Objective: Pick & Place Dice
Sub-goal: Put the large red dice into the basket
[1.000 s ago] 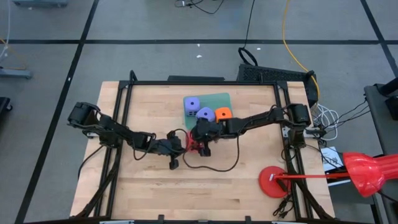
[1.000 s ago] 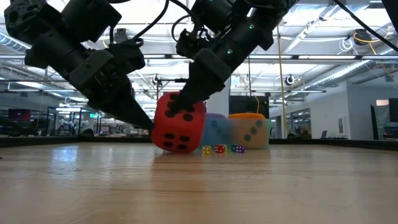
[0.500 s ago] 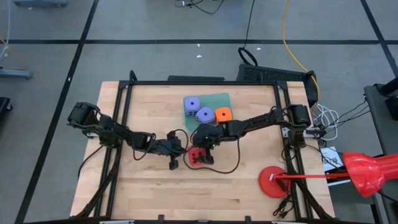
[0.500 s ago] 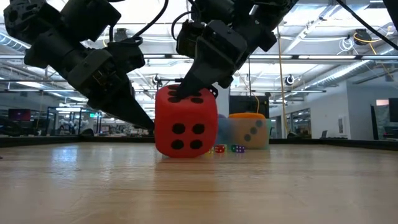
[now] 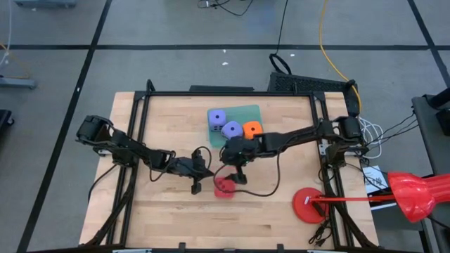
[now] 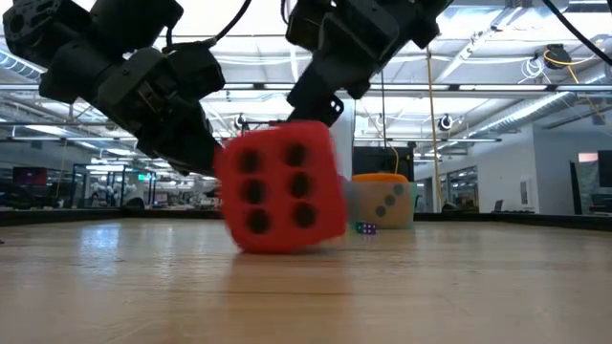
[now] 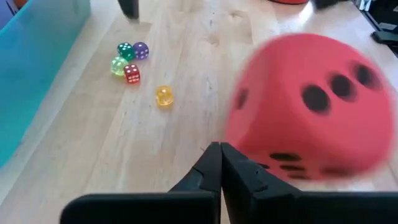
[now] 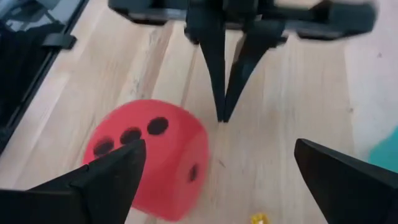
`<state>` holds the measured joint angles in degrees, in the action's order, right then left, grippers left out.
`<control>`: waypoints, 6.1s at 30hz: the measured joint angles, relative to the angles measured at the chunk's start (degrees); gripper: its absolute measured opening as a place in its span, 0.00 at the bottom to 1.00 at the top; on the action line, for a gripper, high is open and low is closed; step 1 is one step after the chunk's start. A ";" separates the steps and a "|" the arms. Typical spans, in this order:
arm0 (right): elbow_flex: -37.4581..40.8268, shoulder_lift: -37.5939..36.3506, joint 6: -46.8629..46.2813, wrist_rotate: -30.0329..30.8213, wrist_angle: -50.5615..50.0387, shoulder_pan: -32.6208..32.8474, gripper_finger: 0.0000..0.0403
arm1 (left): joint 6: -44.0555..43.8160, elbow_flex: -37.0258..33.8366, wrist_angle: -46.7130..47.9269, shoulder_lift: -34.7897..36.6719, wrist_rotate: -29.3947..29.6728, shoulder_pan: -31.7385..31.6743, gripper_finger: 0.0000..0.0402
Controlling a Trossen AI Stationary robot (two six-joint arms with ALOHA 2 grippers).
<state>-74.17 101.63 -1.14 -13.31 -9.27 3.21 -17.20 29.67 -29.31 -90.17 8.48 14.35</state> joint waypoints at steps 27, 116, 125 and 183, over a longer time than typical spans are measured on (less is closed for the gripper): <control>-0.09 -1.08 -4.35 9.10 -5.11 13.56 0.98 | 3.11 -0.04 14.04 14.78 2.10 9.05 0.02; -0.51 -37.12 -0.66 22.45 -12.55 9.25 0.97 | 9.22 -1.07 31.90 43.84 15.51 10.05 0.01; 13.52 -55.08 0.80 25.45 -7.81 9.22 0.97 | 10.03 -1.07 32.24 44.98 16.80 13.96 0.05; 62.15 -75.96 -1.89 14.64 29.24 -2.50 0.97 | 9.10 -23.80 25.06 69.31 9.37 1.31 0.09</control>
<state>-12.03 25.67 -3.03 1.32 19.98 0.71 -8.10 5.87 -4.25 -20.86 17.84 15.66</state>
